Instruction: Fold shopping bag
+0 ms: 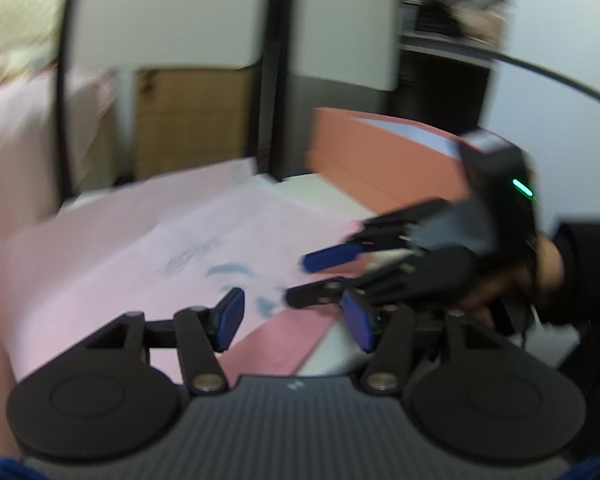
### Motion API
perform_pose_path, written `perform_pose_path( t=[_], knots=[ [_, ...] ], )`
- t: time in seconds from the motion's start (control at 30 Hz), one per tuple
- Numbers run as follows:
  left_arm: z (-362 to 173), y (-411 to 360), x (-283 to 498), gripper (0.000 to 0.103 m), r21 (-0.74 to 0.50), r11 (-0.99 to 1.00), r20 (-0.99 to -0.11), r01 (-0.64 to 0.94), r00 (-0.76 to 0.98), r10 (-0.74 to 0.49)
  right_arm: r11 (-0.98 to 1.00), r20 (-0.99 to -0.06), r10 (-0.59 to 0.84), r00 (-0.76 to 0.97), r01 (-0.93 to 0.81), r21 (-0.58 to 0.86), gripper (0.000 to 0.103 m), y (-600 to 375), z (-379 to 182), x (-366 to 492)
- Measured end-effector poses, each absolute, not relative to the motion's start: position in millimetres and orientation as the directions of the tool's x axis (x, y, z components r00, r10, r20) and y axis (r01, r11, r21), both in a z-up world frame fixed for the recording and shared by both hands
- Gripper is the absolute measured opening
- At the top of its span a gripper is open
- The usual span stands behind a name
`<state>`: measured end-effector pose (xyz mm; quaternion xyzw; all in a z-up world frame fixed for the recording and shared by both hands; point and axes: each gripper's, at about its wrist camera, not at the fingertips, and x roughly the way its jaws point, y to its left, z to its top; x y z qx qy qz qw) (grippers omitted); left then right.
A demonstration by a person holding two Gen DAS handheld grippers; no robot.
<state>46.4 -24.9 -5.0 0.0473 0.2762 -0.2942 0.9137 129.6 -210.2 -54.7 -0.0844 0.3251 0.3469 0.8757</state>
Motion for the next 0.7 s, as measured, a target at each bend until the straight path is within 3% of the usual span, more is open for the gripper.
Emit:
perform_pose_path(
  t=[0.2,0.37,0.5,0.6,0.63,0.7],
  knots=[
    [-12.3,-62.6,16.2,0.058,0.164,0.744,-0.527,0.648,0.695,-0.489,0.75,-0.666,0.541,0.514,-0.653,0.105,0.045,-224.6,-49.1,119.2],
    [-39.9,-97.8,6.9,0.051,0.396,0.664,-0.578,0.634,0.734,-0.357,0.75,-0.683,0.533,0.499,-0.652,0.11,0.045,-236.0,-46.3,105.6],
    [-63.1,-118.7,-0.5,0.051,0.559,0.572,-0.564,0.6,0.781,-0.268,0.746,-0.695,0.533,0.482,-0.655,0.118,0.045,-242.1,-44.6,99.0],
    [-72.1,-123.0,0.4,0.049,0.597,0.544,-0.569,0.589,0.789,-0.231,0.74,-0.704,0.534,0.468,-0.662,0.121,0.045,-243.5,-43.4,95.6],
    [-71.4,-123.1,0.9,0.043,0.595,0.546,-0.566,0.59,0.79,-0.237,0.74,-0.706,0.532,0.467,-0.661,0.121,0.045,-243.5,-42.9,94.4],
    [-66.1,-121.1,0.1,0.041,0.576,0.56,-0.562,0.596,0.786,-0.258,0.742,-0.71,0.529,0.465,-0.66,0.12,0.045,-243.6,-42.0,92.0]
  ],
)
